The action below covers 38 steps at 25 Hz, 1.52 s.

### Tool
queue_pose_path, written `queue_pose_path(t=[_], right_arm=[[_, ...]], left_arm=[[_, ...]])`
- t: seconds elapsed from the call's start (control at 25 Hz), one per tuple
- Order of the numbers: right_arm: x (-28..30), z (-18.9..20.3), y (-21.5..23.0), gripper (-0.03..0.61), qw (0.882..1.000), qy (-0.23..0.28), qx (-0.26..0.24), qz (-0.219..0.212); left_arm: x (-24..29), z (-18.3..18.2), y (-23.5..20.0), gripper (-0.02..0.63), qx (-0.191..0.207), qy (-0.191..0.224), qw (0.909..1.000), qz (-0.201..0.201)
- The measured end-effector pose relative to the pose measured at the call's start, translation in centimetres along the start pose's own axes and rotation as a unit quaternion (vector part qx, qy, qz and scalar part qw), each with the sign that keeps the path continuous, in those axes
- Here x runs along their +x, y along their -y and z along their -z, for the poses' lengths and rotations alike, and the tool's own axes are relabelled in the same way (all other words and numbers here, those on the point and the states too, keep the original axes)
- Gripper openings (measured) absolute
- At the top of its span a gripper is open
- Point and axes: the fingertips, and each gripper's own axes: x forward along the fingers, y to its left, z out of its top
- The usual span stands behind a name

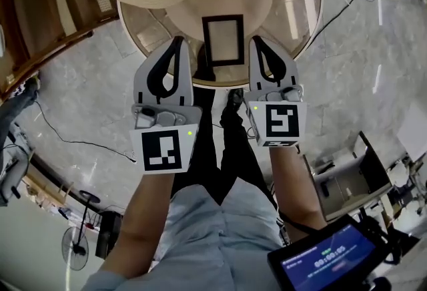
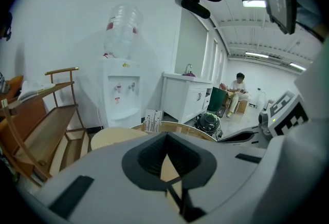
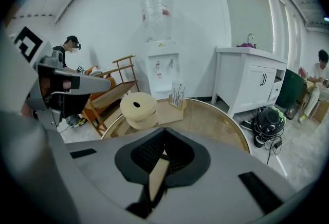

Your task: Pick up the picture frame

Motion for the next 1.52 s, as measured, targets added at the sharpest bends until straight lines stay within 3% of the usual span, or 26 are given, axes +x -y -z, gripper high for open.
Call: queue_pose_path(t=[0.48, 1.0, 1.52], right_arm=[[3.4, 8.1, -0.2, 0.021, 0.997, -0.066, 0.029, -0.003], [5.8, 12.8, -0.1, 0.115, 0.995, -0.096, 0.040, 0.001], [7.5, 16.1, 0.5, 0.120, 0.991, -0.115, 0.061, 0.002]], left_arm=[[2.5, 6.5, -0.2, 0.011, -0.018, -0.052, 0.9983, 0.018], [3.6, 11.5, -1.0, 0.011, -0.039, -0.089, 0.9950, 0.023], [4.0, 14.0, -1.2, 0.011, -0.042, -0.110, 0.9929, 0.022]])
